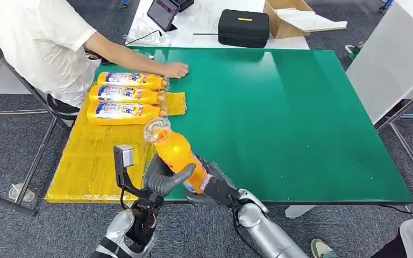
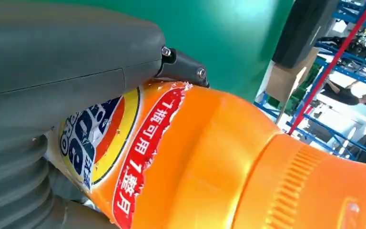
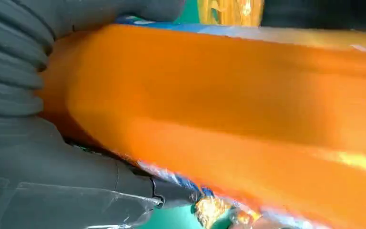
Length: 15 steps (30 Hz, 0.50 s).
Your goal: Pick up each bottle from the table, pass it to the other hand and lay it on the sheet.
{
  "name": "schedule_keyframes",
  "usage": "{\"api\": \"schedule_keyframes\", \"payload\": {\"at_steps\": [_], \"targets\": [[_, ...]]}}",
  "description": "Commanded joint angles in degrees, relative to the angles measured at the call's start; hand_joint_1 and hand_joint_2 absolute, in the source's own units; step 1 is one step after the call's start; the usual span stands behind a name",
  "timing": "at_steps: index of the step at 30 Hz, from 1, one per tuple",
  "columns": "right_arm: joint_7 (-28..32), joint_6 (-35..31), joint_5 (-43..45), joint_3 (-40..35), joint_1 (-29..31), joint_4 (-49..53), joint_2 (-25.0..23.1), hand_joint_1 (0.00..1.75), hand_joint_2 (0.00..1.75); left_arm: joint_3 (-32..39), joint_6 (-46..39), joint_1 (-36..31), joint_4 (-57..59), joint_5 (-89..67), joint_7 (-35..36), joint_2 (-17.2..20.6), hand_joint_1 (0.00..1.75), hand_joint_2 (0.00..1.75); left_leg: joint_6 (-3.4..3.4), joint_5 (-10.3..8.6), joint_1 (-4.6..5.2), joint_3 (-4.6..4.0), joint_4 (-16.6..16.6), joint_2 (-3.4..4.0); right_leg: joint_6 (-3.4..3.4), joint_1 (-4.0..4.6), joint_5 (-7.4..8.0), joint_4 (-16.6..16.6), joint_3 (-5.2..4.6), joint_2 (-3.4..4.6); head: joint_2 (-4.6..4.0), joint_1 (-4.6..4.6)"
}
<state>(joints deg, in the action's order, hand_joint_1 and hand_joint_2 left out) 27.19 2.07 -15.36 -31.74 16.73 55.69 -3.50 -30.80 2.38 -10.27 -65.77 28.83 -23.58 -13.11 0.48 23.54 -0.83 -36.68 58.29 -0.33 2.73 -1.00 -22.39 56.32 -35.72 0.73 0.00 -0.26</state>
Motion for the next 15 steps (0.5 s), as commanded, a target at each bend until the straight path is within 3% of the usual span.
{"api": "schedule_keyframes", "payload": {"at_steps": [1,3,5,6,8,9,10,11,12,13,15], "targets": [[1.2,-9.9,-0.9,1.3,-3.0,-0.7,-1.5,0.00,0.00,0.6,-3.8,-0.8,-1.9,-2.0,-2.3,1.7,1.75,1.75,0.02,0.11,-0.02,0.28,0.0,0.02,-0.13,0.06,-0.10,0.0,0.30,-0.07,0.00,0.00],[1.6,-13.4,-2.1,2.2,-4.4,0.3,-1.6,0.00,0.00,1.2,-5.4,-0.3,-2.9,-3.0,-2.6,2.1,1.75,1.75,0.00,0.04,-0.01,0.12,0.0,0.01,-0.08,0.03,-0.05,0.0,0.14,-0.05,0.00,0.00],[3.4,-24.1,-5.5,5.5,-8.4,2.7,-2.2,0.00,0.00,2.2,-12.9,1.3,-5.3,-9.7,-4.1,2.8,1.75,1.75,0.00,0.06,-0.02,0.16,0.0,0.00,-0.10,0.04,-0.07,0.0,0.18,-0.06,0.00,0.02],[3.7,-24.3,-5.5,5.6,-9.2,3.2,-1.7,0.00,0.00,2.6,-12.9,1.6,-5.8,-9.8,-4.1,3.1,1.75,1.75,0.00,0.10,-0.02,0.26,-0.1,0.00,-0.14,0.06,-0.12,0.0,0.28,-0.09,0.00,0.00],[7.9,-38.2,-7.7,11.6,-13.4,6.4,-2.5,0.00,0.00,2.8,-23.3,2.3,-6.2,-21.9,-5.6,5.3,1.75,1.75,0.00,0.12,-0.02,0.31,-0.1,-0.05,-0.15,0.06,-0.15,-0.1,0.35,-0.14,0.00,0.02],[8.2,-38.1,-7.5,12.1,-14.3,7.2,-1.7,0.00,0.00,3.6,-23.1,2.7,-6.4,-22.0,-5.6,5.8,1.75,1.75,-0.01,0.08,-0.02,0.20,-0.1,-0.05,-0.12,0.05,-0.11,-0.1,0.23,-0.10,0.00,0.00],[12.8,-42.1,-11.6,20.6,-16.7,10.4,-4.3,0.00,0.00,4.1,-29.2,2.7,-5.5,-29.9,-6.0,6.8,1.75,1.75,-0.01,0.11,0.00,0.32,-0.1,-0.05,-0.15,0.04,-0.16,-0.1,0.34,-0.13,0.00,0.00],[12.8,-42.1,-18.0,29.0,-18.8,18.1,-7.6,0.00,0.00,4.7,-32.5,2.4,-4.8,-34.6,-5.8,7.2,1.75,1.75,-0.01,0.08,0.01,0.19,-0.1,-0.07,-0.13,0.02,-0.13,0.0,0.21,-0.13,0.00,0.02],[12.8,-42.1,-17.1,28.8,-19.0,18.2,-6.7,0.00,0.00,5.4,-32.4,2.4,-4.8,-34.6,-5.8,7.4,1.75,1.75,-0.02,0.12,-0.01,0.27,-0.1,-0.09,-0.18,0.05,-0.18,0.0,0.30,-0.18,0.00,0.02],[12.8,-42.1,-20.9,36.4,-20.1,26.3,-9.7,0.00,0.00,6.5,-34.2,2.1,-4.3,-38.5,-5.7,7.4,1.75,1.75,-0.02,0.07,0.04,0.02,0.0,-0.05,-0.14,-0.01,-0.14,0.1,0.02,-0.11,0.00,0.02],[12.8,-42.1,-21.5,37.9,-20.3,28.2,-10.2,0.00,0.00,6.8,-34.4,2.0,-4.2,-39.4,-5.7,7.5,1.75,1.75,-0.02,0.09,0.05,-0.14,0.1,-0.03,-0.15,-0.02,-0.14,0.2,-0.16,-0.05,0.00,0.02]]}}
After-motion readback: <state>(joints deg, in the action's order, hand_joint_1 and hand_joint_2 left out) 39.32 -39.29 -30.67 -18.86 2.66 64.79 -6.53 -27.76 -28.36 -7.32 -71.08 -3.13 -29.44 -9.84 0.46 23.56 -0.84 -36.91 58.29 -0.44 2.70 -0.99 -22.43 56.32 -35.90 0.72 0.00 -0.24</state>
